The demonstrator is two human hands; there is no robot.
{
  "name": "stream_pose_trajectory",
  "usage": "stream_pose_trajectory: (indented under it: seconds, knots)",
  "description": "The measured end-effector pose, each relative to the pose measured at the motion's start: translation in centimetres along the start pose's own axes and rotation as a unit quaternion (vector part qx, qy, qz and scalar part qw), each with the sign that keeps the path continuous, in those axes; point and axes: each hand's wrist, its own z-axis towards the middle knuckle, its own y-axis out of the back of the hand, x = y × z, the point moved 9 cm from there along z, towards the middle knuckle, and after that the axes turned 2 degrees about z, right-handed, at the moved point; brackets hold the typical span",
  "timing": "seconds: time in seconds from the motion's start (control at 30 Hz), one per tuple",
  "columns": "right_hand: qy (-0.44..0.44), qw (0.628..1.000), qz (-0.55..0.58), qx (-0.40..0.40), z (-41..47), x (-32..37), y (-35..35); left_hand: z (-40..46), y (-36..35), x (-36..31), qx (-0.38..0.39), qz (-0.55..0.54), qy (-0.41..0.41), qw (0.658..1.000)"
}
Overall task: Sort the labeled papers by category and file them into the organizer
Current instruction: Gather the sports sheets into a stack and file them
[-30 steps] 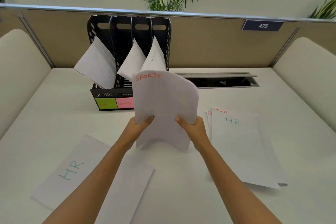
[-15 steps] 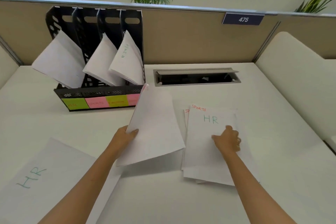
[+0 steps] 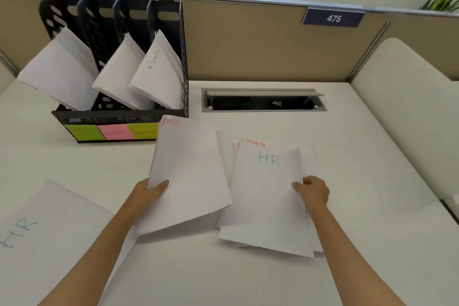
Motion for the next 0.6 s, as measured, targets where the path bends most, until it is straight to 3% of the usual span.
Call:
stream_pose_trajectory:
  seconds: [0.13,0.27,0.47,0.6]
  knots:
    - [0.083,0.992,0.094,0.006,0.0,2.1,0.4,0.0,0.4,-0.1,0.014,-0.052,0.006,0.999]
    - [0.139,0.984,0.097,0.051,-0.5,4.5,-0.9,0.0,0.8,-1.6,0.019,-0.079,-0.004,0.997]
    - [0.182,0.962,0.051,0.196,-4.9,7.2,-8.3,-0.3,-1.4,-4.8,0.047,-0.079,-0.035,0.995]
    - [0.194,0.938,0.042,0.284,-8.0,7.9,-11.9,-0.4,-4.2,-3.8,0.070,-0.053,-0.013,0.996]
